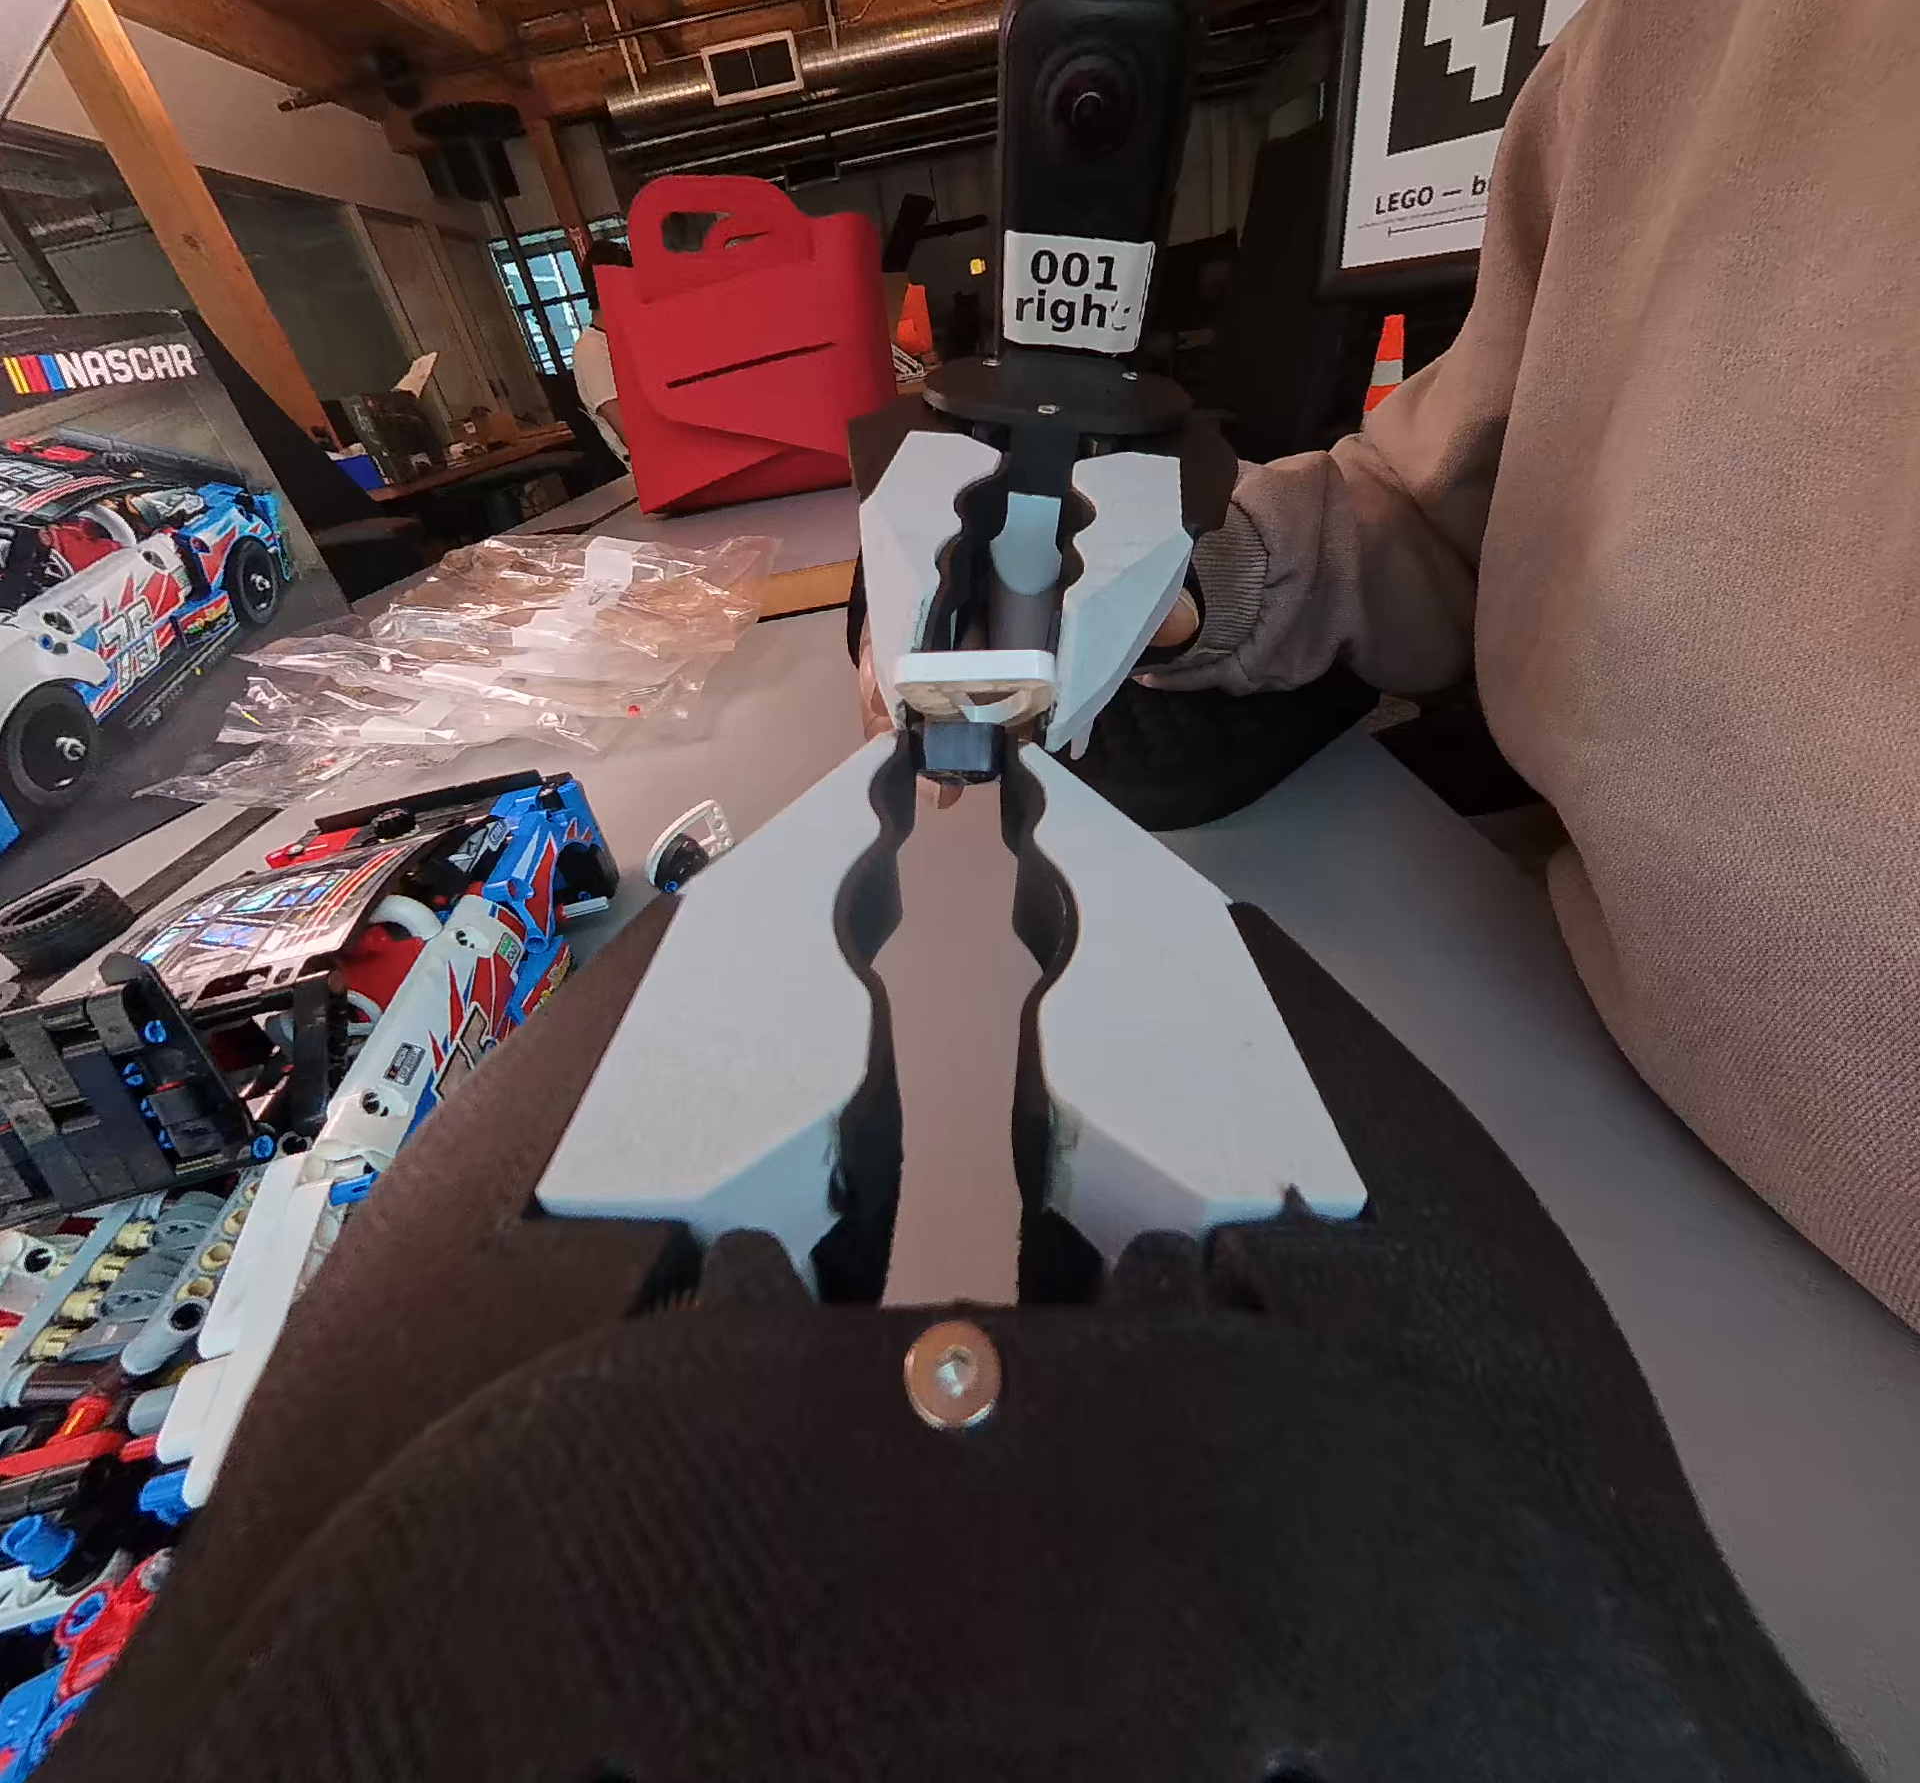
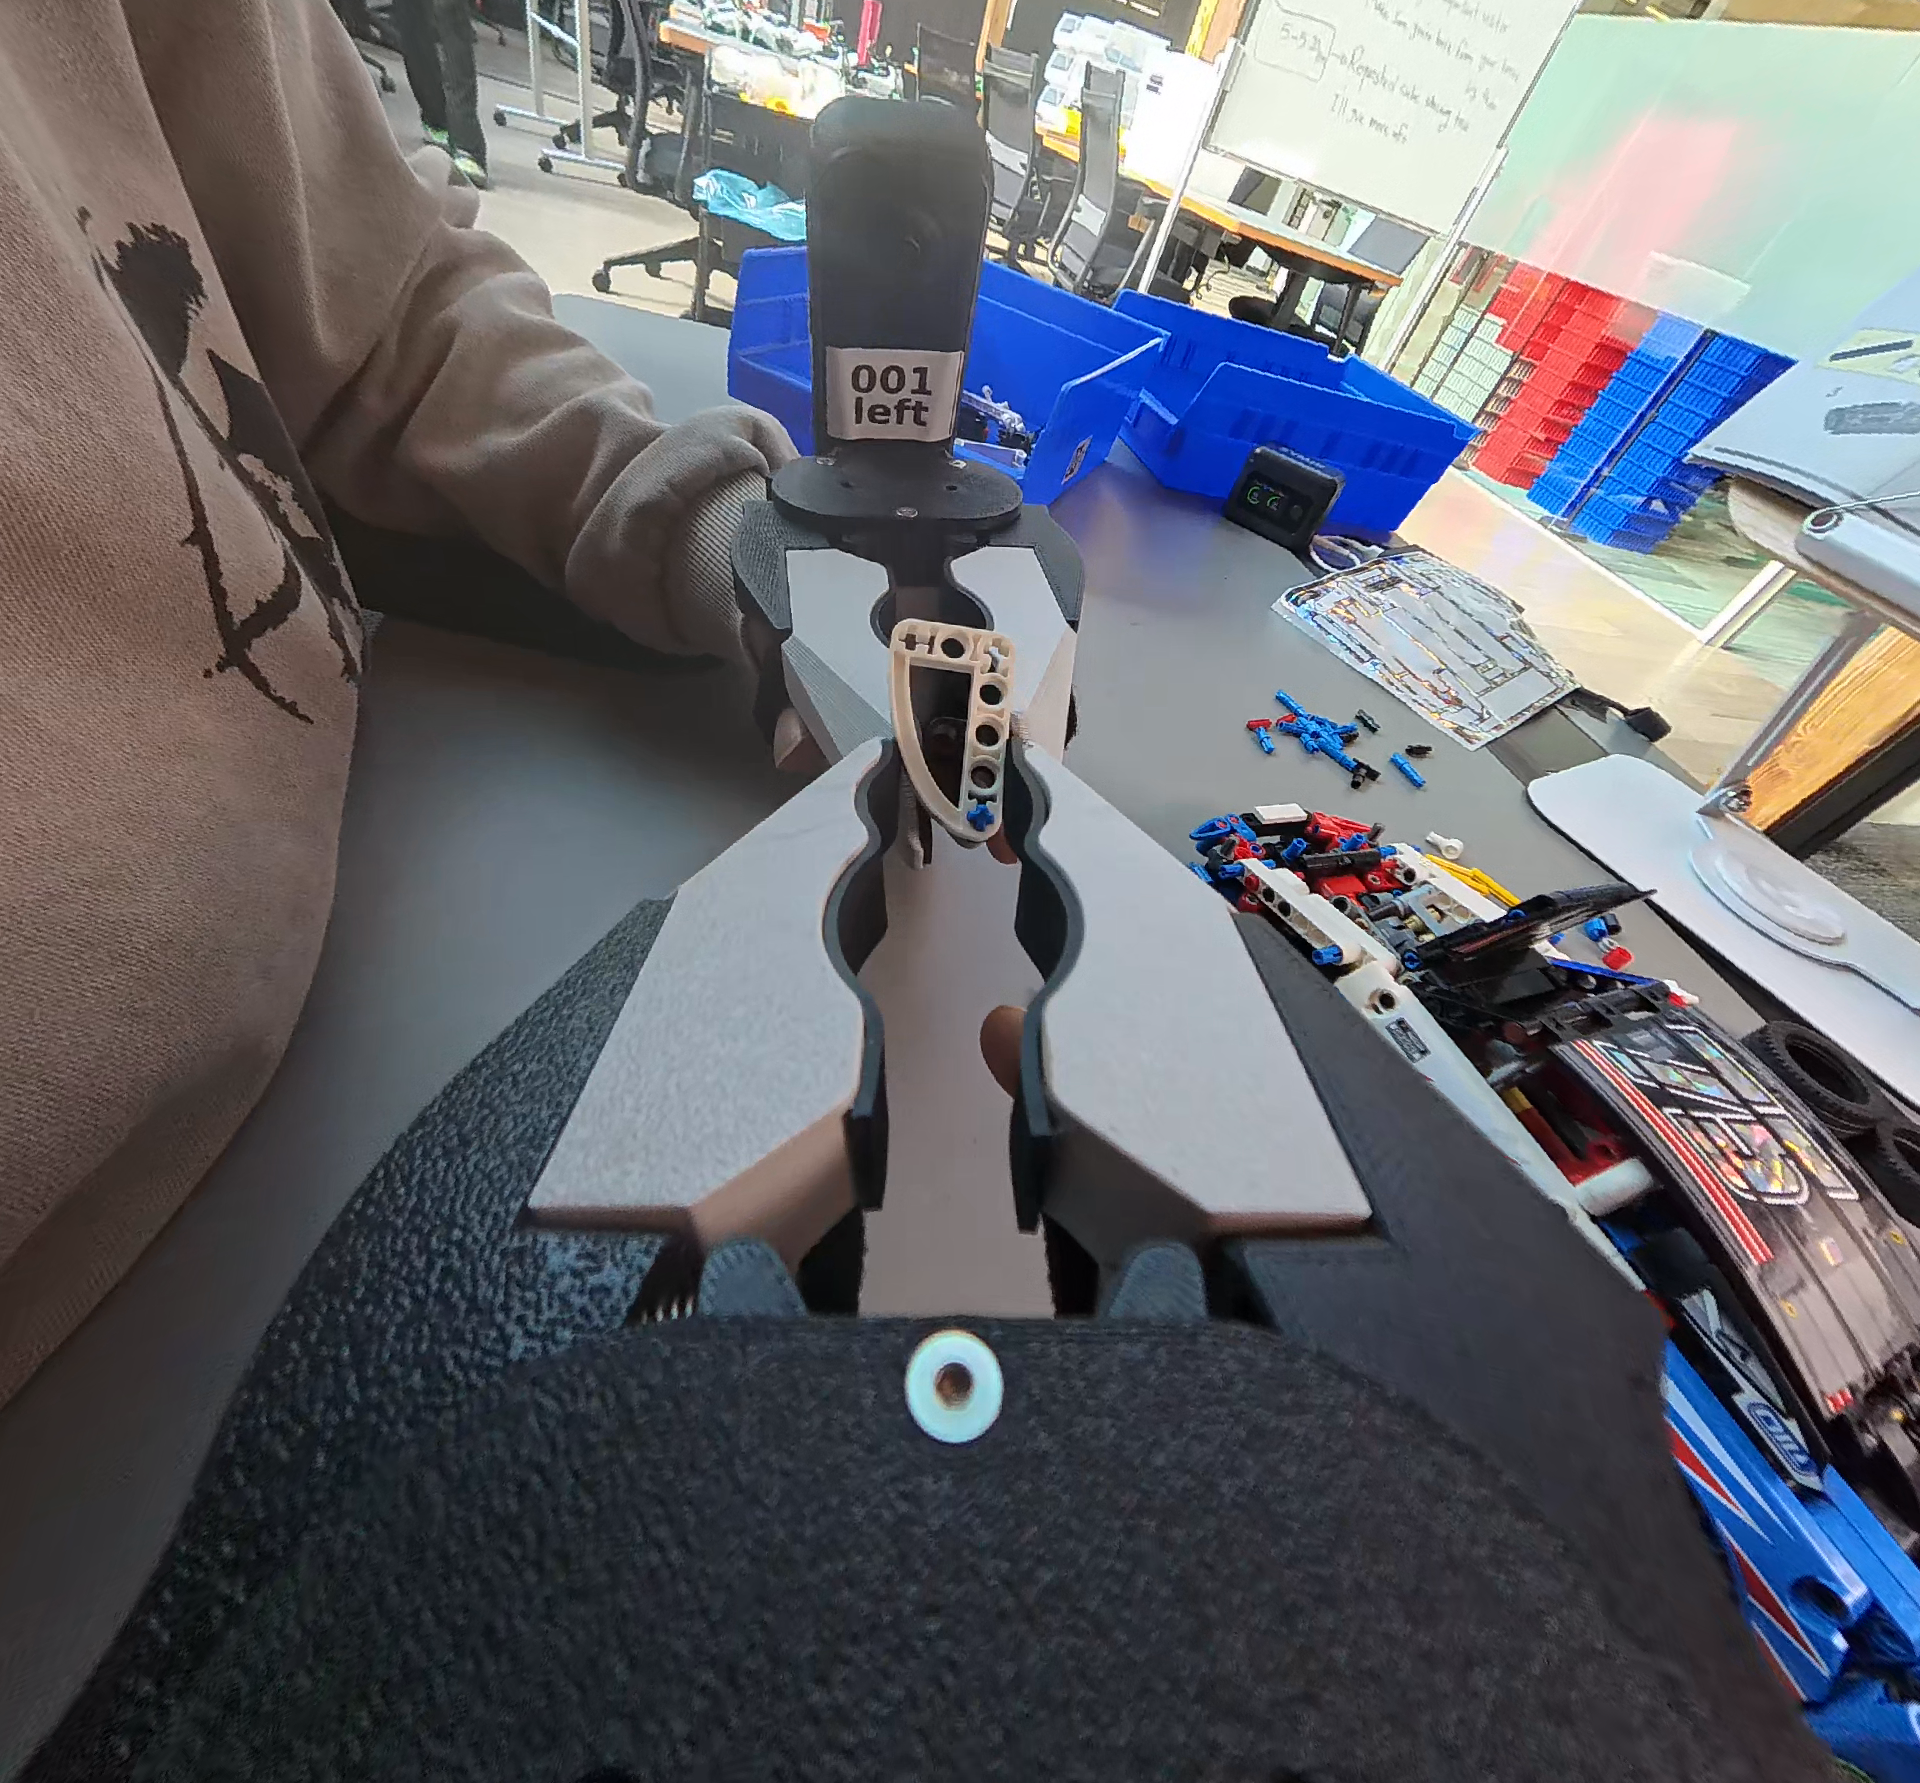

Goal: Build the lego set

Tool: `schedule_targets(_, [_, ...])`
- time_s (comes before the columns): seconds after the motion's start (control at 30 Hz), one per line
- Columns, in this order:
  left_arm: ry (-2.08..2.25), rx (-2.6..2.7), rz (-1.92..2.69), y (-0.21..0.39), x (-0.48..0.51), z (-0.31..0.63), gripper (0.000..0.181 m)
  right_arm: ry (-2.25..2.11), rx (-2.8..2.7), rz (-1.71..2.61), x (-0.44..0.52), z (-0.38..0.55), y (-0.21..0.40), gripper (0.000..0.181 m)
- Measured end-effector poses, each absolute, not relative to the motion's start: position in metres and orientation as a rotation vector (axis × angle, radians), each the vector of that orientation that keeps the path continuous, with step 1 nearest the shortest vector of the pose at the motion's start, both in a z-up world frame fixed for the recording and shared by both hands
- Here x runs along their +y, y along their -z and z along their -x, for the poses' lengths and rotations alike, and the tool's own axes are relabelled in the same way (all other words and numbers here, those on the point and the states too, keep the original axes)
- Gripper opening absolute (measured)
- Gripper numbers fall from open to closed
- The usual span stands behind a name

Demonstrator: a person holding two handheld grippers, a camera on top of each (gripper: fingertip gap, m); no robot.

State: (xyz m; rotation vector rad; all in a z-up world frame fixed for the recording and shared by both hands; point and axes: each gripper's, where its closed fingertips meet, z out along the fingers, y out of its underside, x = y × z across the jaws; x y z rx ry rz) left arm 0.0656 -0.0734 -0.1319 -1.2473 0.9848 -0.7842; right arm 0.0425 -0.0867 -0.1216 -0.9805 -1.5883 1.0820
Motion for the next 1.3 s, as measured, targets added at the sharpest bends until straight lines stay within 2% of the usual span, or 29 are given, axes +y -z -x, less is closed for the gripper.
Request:
schedule_targets(0.3, [0.746,1.013,1.315,0.143,-0.067,-0.063,0.014,-1.009,-1.617,1.013,-0.08,-0.041,0.13,0.017])
schedule_targets(0.4, [0.745,1.056,1.431,0.157,-0.063,-0.052,0.035,-0.919,-1.677,1.076,-0.069,-0.043,0.146,0.017])
schedule_targets(0.57, [0.78,1.164,1.613,0.187,-0.072,-0.051,0.043,-0.724,-1.939,1.205,-0.064,-0.051,0.204,0.017])
schedule_targets(0.77, [0.661,1.337,1.742,0.219,-0.081,-0.06,0.038,-0.718,-2.063,1.202,-0.077,-0.049,0.221,0.017])
schedule_targets(0.87, [0.588,1.359,1.774,0.227,-0.078,-0.056,0.023,-0.726,-2.07,1.191,-0.078,-0.048,0.224,0.017])
schedule_targets(1.3, [0.586,1.297,1.782,0.223,-0.071,-0.048,0.023,-0.801,-2.01,1.284,-0.063,-0.054,0.227,0.023])
